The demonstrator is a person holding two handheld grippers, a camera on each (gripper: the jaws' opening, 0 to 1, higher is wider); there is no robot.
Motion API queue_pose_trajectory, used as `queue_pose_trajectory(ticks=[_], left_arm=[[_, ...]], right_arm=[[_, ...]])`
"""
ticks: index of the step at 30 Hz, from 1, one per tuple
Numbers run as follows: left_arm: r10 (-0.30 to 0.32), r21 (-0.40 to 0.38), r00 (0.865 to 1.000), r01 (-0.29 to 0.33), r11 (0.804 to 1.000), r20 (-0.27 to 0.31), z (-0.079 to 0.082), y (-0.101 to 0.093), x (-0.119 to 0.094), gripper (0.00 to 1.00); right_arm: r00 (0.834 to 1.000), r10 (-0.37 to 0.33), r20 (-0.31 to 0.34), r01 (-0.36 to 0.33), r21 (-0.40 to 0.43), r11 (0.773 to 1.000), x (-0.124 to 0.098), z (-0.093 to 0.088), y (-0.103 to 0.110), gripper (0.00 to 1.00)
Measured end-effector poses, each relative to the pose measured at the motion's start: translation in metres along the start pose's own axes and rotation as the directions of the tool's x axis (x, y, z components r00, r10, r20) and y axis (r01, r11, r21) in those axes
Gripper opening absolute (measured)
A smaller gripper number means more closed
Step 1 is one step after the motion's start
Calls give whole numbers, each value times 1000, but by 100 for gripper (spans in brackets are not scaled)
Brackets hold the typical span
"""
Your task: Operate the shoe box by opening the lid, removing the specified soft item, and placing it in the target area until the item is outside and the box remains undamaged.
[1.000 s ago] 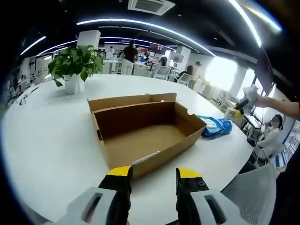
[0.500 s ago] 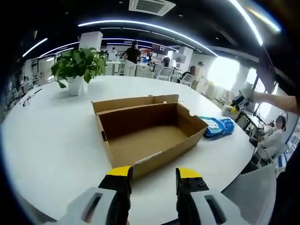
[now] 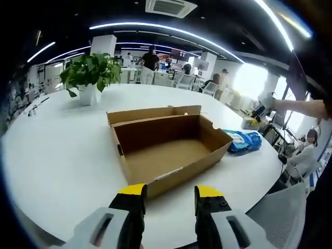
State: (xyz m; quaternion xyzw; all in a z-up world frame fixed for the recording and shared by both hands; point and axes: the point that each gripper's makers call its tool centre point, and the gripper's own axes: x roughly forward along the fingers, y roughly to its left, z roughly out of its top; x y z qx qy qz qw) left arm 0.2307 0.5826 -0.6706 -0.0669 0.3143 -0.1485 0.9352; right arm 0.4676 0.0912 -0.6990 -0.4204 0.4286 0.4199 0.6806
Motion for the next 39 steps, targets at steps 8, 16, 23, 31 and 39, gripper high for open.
queue_pose_trajectory(ticks=[8,16,23,31,39], left_arm=[[7,-2,1000,-7,1000,-10,-1,1,1,37],[12,3,1000,-12,1000,-24,-3,1,0,37],[13,7,999,-13,1000,-33,-5,3,1,37],[15,9,999,-14,1000,-41,-7,5,2,37],[15,7,999,-15,1000,-44,-7,6,3,37]], right_arm=[[998,25,-56,-29,-79,996,20,-8,2,18],[996,41,-79,-52,-145,988,34,-7,5,18],[993,55,-107,-76,-206,976,45,-10,8,18],[989,64,-132,-92,-220,971,50,-14,10,18],[986,59,-153,-94,-229,969,53,-18,9,17]])
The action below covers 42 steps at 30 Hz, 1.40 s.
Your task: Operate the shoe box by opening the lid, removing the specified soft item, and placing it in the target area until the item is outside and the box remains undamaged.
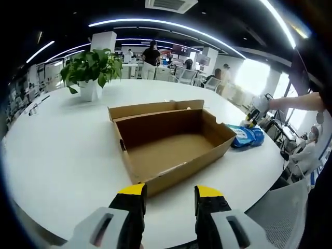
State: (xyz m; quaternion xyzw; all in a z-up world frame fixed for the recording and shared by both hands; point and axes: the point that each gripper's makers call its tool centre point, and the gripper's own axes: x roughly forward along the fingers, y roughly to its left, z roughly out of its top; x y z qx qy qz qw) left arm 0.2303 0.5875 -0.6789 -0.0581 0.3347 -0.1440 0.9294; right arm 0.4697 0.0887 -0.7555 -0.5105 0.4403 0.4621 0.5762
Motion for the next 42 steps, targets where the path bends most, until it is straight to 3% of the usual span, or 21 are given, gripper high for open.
queue_pose_trajectory(ticks=[26,42], left_arm=[[-8,-10,1000,8,1000,2,-2,2,0,37],[-26,-37,999,28,999,39,0,7,0,37]], right_arm=[[999,-42,1,42,47,998,-10,-8,-4,19],[997,-69,23,65,143,988,-41,-18,4,20]])
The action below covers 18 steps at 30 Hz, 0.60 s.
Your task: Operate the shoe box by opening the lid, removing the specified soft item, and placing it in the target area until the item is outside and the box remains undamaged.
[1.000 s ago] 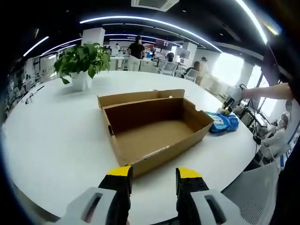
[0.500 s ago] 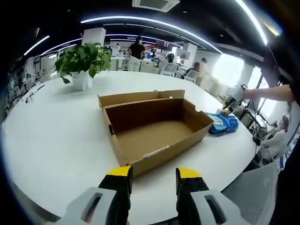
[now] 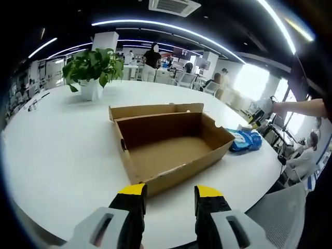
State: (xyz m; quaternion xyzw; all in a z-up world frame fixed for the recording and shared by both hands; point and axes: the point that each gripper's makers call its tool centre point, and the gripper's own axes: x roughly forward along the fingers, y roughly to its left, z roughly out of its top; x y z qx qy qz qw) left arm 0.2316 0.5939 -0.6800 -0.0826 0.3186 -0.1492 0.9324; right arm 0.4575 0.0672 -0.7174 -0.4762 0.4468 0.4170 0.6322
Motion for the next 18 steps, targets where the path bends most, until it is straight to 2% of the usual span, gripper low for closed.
queue_pose_trajectory(ticks=[4,10,18], left_arm=[[-6,-1,1000,6,1000,6,1,-1,0,37],[-14,-4,1000,14,1000,13,0,-1,0,37],[-28,-3,999,28,1000,19,1,-3,0,36]], right_arm=[[1000,-13,21,12,49,999,-7,-1,-3,20],[996,-32,86,18,156,988,-19,11,-4,21],[980,-67,189,17,254,967,-33,41,1,22]])
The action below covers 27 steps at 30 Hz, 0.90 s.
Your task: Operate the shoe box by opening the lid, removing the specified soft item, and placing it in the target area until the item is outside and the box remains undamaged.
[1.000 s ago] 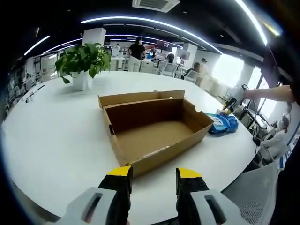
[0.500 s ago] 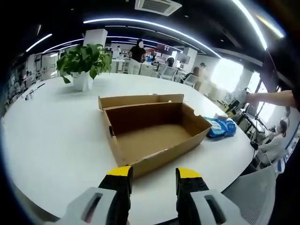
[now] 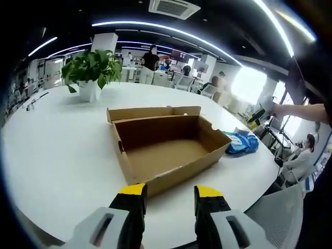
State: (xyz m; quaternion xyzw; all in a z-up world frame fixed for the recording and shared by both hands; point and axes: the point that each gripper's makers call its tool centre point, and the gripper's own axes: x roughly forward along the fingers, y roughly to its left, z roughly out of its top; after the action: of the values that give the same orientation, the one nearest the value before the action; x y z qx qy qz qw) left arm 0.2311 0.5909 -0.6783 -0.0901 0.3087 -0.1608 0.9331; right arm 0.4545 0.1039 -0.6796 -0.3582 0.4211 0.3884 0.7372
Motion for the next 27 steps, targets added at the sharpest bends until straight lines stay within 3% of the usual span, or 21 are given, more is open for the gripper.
queue_pose_trajectory(ticks=[8,12,19,23,24,27], left_arm=[[-6,-1,1000,6,1000,7,0,-1,-1,36],[1,-14,1000,0,1000,20,2,2,-1,36],[12,-22,999,-12,1000,31,3,4,-2,36],[22,-31,999,-21,999,41,5,6,-3,36],[23,-33,999,-22,999,43,5,6,-3,36],[23,-34,999,-22,999,41,5,6,-3,36]], right_arm=[[997,29,69,-32,38,999,4,23,24,26],[987,40,157,-59,119,991,6,48,35,27],[954,69,293,-132,201,971,9,92,53,29],[924,84,373,-187,249,950,8,120,66,31],[913,101,395,-213,253,944,8,130,73,32],[905,115,409,-224,231,947,11,147,88,31]])
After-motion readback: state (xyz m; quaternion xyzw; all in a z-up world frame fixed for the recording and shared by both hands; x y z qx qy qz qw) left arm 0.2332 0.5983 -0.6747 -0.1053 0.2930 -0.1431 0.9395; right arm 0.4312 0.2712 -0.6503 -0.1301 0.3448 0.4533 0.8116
